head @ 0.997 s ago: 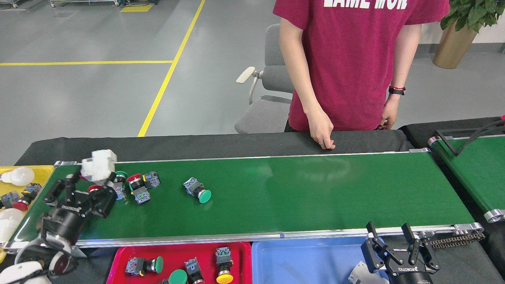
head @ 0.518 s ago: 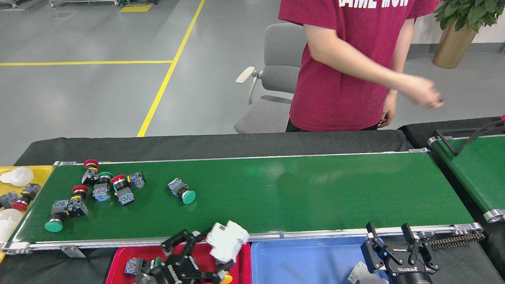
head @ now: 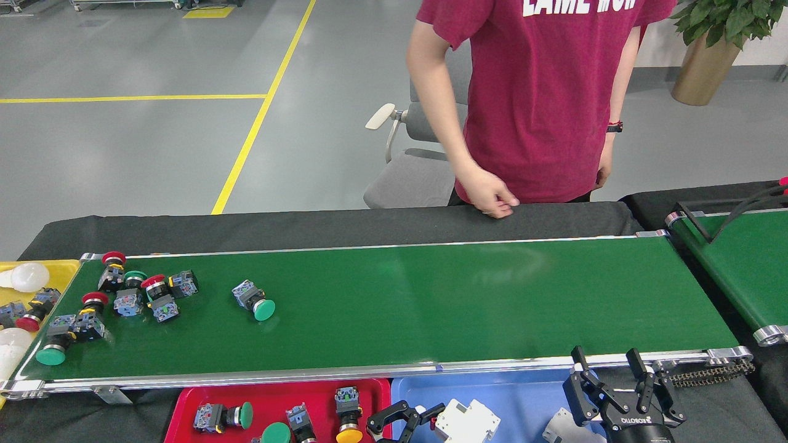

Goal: Pick switch part from conveyor to tray

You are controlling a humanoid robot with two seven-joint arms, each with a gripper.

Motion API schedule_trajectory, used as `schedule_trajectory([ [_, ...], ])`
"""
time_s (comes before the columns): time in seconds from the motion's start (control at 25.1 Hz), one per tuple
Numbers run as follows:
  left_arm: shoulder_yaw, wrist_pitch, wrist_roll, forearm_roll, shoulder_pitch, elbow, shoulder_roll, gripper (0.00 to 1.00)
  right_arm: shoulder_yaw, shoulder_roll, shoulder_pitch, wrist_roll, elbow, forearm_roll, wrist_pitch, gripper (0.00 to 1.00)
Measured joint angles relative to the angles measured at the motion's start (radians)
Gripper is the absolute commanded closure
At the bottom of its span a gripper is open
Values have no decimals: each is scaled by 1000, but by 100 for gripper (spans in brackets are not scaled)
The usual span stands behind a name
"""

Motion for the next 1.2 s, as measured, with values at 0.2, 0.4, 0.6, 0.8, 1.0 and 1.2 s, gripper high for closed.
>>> schedule_trajectory([
  [0.2,31,83,-5,7,18,-11,0,0,0,0,0,0,0,0,0,6],
  [0.4,399,346,75,57,48,-47,3,0,0,0,1,0,0,0,-1,6],
  [0.6,795,330,125,195,55,15,96,0,0,0,1,0,0,0,-4,6],
  [0.8,926,257,129,252,56,131,129,0,0,0,1,0,0,0,-5,6],
  [1.0,930,246,130,255,31,170,165,0,0,0,1,0,0,0,-5,6],
  [1.2,924,245,131,253,-157,380,235,0,0,0,1,0,0,0,-5,6],
])
